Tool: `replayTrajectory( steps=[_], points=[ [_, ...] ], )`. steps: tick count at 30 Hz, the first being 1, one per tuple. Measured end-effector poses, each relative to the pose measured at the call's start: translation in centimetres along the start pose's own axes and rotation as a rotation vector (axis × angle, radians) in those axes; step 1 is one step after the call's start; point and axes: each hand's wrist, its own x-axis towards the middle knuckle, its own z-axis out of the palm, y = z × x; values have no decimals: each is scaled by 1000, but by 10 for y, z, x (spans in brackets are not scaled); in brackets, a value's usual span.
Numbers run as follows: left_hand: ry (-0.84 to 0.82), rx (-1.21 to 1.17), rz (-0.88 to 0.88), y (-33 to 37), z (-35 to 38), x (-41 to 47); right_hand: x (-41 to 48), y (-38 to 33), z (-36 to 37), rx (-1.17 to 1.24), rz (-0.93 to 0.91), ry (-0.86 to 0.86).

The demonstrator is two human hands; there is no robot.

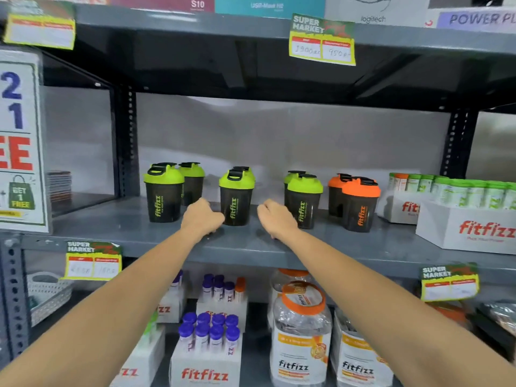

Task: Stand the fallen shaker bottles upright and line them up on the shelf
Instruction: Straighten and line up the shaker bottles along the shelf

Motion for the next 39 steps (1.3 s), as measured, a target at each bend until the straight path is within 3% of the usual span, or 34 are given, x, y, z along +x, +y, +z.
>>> replayTrajectory(
  steps=[4, 9, 22, 27, 30, 33, 36, 39],
  points=[
    [-151, 102, 22, -1, 4, 8, 11, -9, 16, -148, 40, -35],
    [-159, 181, 122, 1, 7, 12, 14, -11, 21, -298, -35, -102],
    [-188, 172, 149, -1, 6, 15, 14, -15, 21, -398, -36, -149],
    [-211, 175, 101, -1, 0, 8, 7, -14, 23, -465, -49, -24],
    [-244, 3, 84, -9, -11, 4, -2, -19, 23, -440, -137, 104],
    [-191, -125, 29, -31, -40, 9, -9, -26, 21, -404, -206, 81],
    [-88, 22, -21, -64, -83, 17, -12, -43, 28, -298, -239, 65],
    [29, 94, -94, -99, -110, 26, -8, -75, 53, -32, -188, -39]
  ],
)
